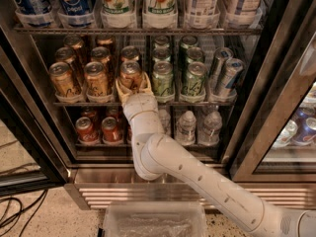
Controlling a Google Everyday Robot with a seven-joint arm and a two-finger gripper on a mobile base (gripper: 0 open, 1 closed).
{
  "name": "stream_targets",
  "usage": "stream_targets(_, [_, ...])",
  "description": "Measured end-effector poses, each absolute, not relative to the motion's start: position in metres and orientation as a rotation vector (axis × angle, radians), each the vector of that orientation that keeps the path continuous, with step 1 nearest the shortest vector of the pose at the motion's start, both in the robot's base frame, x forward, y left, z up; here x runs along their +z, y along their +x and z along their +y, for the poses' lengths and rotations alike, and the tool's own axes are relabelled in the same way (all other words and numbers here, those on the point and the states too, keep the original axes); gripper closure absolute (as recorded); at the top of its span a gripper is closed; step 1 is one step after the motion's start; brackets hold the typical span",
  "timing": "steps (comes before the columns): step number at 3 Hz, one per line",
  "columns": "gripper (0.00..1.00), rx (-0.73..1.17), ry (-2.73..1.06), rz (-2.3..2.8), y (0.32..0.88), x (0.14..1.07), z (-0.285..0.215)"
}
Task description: Pick orange can from middle shelf of fridge
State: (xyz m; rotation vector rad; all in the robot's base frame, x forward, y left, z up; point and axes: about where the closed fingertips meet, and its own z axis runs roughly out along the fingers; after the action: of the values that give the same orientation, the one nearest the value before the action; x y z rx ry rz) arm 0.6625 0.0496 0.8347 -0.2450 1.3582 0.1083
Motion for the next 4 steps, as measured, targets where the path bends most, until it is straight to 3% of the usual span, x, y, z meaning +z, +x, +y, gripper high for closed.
stream_targets(1, [1.00, 0.148, -0.262, 1.324, 0.660, 0.845, 0.052])
stream_targets(4, [1.00, 0.240, -0.341, 1.176, 0.638, 0.911, 0.050])
